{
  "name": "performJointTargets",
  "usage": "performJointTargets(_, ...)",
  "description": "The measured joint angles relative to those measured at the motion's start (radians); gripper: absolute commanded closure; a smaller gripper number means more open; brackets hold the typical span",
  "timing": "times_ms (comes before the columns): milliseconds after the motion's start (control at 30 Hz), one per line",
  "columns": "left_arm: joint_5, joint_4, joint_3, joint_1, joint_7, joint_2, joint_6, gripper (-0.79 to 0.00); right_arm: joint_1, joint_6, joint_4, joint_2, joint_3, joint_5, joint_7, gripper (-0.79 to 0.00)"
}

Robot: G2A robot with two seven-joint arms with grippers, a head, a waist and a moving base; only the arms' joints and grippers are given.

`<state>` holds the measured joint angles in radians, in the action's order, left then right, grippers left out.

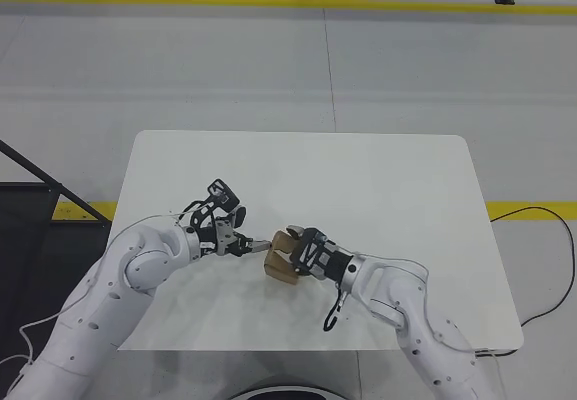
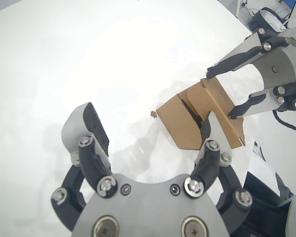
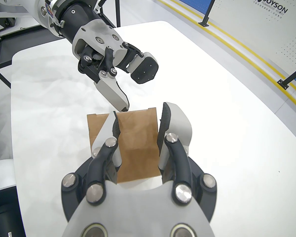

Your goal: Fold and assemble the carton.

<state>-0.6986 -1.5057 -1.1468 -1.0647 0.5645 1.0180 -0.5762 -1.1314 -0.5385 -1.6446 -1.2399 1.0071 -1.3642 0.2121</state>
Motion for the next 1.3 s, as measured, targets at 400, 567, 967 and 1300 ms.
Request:
performJointTargets(400, 0.007, -0.011, -0.007, -0.007, -0.021, 0.0, -0.005, -0.785, -0.066, -0.012, -0.022, 0.018, 0.071, 0.004, -0.053, -0.397)
performJointTargets(567, 0.005, -0.016, -0.008, -0.01, -0.017, -0.001, -0.006, -0.785, -0.06, -0.012, -0.015, 0.016, 0.06, 0.003, -0.045, -0.397)
performJointTargets(967, -0.004, -0.008, 0.011, 0.002, 0.005, 0.003, -0.003, -0.785, -0.017, -0.007, 0.027, 0.008, 0.031, 0.023, -0.027, -0.4)
performJointTargets(1300, -0.008, 0.002, 0.023, 0.013, 0.01, 0.006, -0.002, -0.785, -0.003, -0.009, 0.044, 0.005, 0.022, 0.033, -0.028, -0.397)
